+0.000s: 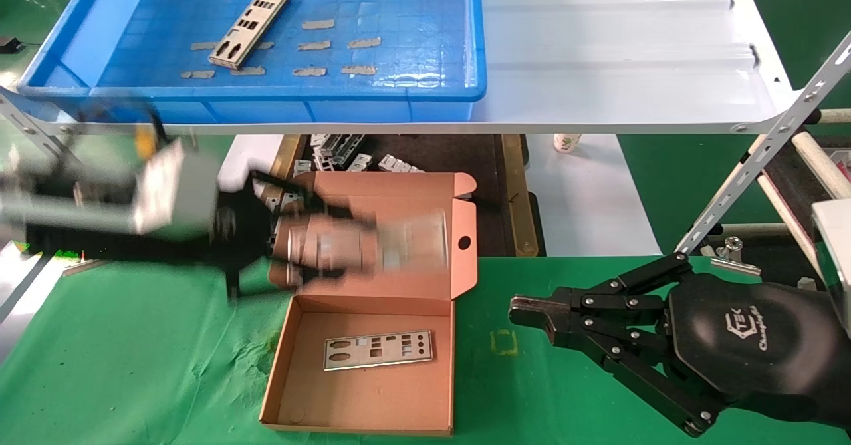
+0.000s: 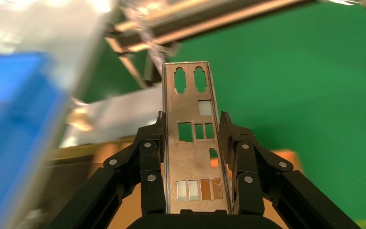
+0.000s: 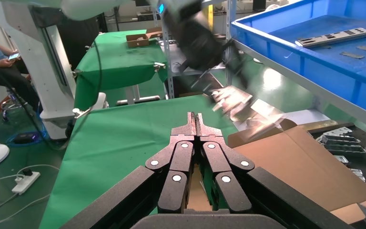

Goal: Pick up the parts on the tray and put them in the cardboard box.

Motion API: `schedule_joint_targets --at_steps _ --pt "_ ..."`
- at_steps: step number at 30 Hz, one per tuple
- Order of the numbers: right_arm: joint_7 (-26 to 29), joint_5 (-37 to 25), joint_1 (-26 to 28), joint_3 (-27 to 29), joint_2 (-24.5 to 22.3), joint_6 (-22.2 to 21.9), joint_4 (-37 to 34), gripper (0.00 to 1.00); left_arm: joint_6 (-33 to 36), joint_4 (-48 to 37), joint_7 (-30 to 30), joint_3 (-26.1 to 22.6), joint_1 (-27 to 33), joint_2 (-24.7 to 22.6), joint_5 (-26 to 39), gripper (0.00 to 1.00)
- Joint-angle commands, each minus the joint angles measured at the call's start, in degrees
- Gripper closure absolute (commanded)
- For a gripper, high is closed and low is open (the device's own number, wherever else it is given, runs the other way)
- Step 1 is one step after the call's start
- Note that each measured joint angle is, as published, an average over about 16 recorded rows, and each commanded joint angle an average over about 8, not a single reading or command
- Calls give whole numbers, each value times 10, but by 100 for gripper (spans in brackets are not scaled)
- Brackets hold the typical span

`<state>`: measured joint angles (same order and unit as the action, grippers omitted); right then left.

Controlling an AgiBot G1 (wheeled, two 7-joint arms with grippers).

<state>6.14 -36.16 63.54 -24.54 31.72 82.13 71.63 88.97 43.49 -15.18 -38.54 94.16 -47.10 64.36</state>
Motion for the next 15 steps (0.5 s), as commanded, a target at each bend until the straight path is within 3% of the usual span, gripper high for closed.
schedule_joint_targets --at_steps 1,8,15 --pt "0 0 0 0 0 0 0 100 -6 49 4 -16 -29 17 -12 100" --pt "0 0 0 0 0 0 0 100 -85 80 -8 -57 -106 -3 59 100" --pt "0 0 0 0 0 0 0 100 -129 41 -12 -74 -126 -37 93 98"
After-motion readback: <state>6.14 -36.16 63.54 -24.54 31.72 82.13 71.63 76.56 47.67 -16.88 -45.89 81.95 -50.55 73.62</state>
